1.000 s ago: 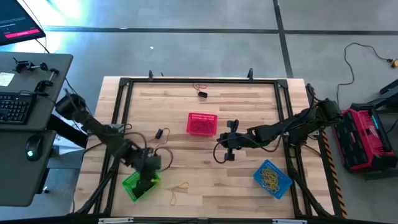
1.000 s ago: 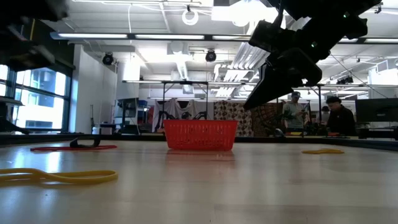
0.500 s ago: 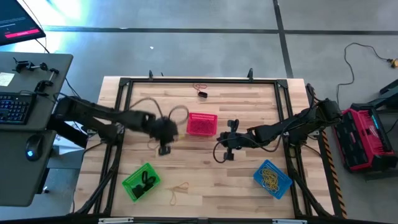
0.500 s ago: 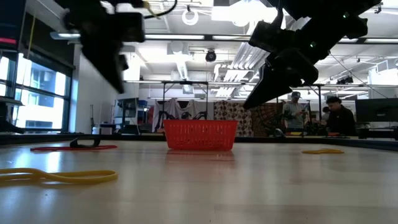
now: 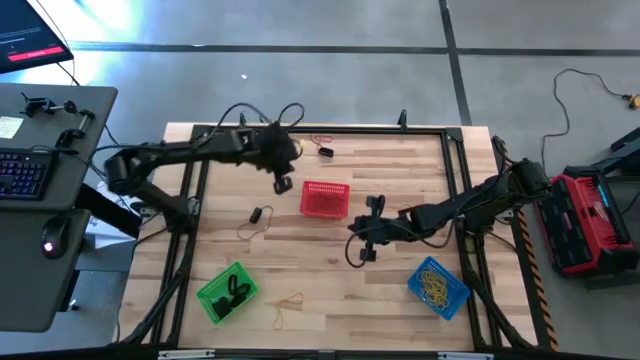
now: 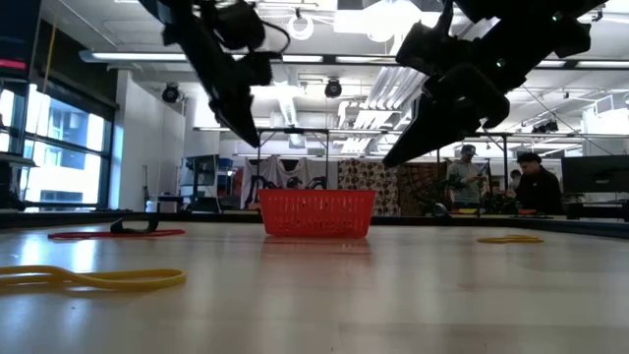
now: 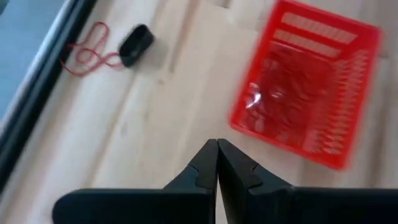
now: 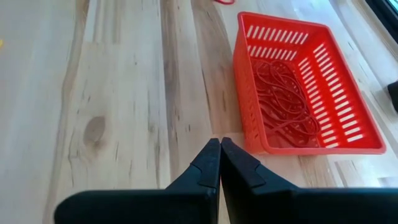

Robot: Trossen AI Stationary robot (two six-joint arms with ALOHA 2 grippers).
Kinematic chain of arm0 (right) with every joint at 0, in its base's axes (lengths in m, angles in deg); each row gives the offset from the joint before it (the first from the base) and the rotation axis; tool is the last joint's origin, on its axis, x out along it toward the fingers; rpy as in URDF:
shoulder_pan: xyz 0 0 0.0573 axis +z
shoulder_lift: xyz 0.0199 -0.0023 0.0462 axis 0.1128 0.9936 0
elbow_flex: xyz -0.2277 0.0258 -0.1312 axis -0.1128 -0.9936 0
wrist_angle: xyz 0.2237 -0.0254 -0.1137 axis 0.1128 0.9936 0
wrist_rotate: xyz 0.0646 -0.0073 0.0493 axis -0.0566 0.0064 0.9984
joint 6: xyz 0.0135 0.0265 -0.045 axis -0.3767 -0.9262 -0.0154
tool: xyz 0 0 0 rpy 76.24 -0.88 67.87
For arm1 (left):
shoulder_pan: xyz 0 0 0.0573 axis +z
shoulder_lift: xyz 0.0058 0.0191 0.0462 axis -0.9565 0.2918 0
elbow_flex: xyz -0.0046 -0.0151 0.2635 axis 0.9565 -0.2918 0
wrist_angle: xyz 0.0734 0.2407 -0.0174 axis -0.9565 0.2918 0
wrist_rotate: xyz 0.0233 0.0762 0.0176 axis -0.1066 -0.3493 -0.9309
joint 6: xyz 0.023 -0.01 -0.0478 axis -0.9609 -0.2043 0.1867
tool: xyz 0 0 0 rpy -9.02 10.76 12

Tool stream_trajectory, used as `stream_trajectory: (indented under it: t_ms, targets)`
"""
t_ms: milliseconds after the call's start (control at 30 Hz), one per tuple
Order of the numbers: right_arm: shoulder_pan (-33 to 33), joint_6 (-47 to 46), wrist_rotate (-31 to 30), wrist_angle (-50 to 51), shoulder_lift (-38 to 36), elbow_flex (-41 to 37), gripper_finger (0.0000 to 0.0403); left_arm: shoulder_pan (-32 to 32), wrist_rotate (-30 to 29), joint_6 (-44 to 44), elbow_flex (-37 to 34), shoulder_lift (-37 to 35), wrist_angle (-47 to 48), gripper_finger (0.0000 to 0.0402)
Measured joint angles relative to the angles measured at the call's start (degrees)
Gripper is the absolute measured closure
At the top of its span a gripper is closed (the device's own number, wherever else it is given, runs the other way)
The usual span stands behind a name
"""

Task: Sort rubber bands into baskets
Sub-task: Put the red rubber band into the red bin

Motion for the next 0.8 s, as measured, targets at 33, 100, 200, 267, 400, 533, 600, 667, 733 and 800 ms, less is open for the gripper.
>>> stream_trajectory:
  t_ms: [33,100,200,267,400,533,600,667,733,800]
  targets:
    - [0.2,0.0,0.0,0.0,0.0,0.0,0.0403,1.0,0.1,-1.1,1.3,1.7,-0.1,0.0401]
    - [0.3,-0.2,0.0,0.0,0.0,0.0,0.0403,2.9,1.3,-3.1,4.2,5.2,0.1,0.0401]
    - [0.7,-0.5,0.0,0.1,0.0,0.0,0.0403,5.8,4.6,-5.7,8.9,10.4,1.4,0.0401]
    - [0.9,-0.5,0.0,0.1,0.0,0.0,0.0403,7.2,5.2,-6.9,11.9,13.9,2.1,0.0401]
    - [1.1,-0.6,0.0,0.1,0.0,0.0,0.0403,9.6,5.6,-9.1,17.8,20.6,3.0,0.0401]
    - [1.1,-0.5,0.0,0.1,0.1,0.0,0.0403,11.5,5.7,-10.7,22.5,26.2,3.4,0.0401]
    - [1.1,-0.6,-0.1,0.1,0.2,0.0,0.0403,12.4,5.7,-11.5,24.5,28.5,3.4,0.0401]
    - [1.1,-0.5,0.0,0.1,0.2,0.0,0.0403,13.2,5.7,-11.6,26.1,30.6,3.2,0.0399]
    - [1.1,-0.5,-0.1,0.1,0.2,0.0,0.0403,13.7,5.7,-11.8,27.2,32.5,3.3,0.0391]
    - [1.1,-0.5,-0.1,0.2,0.2,0.0,0.0403,14.2,5.6,-12.1,28.1,34.2,3.5,0.0378]
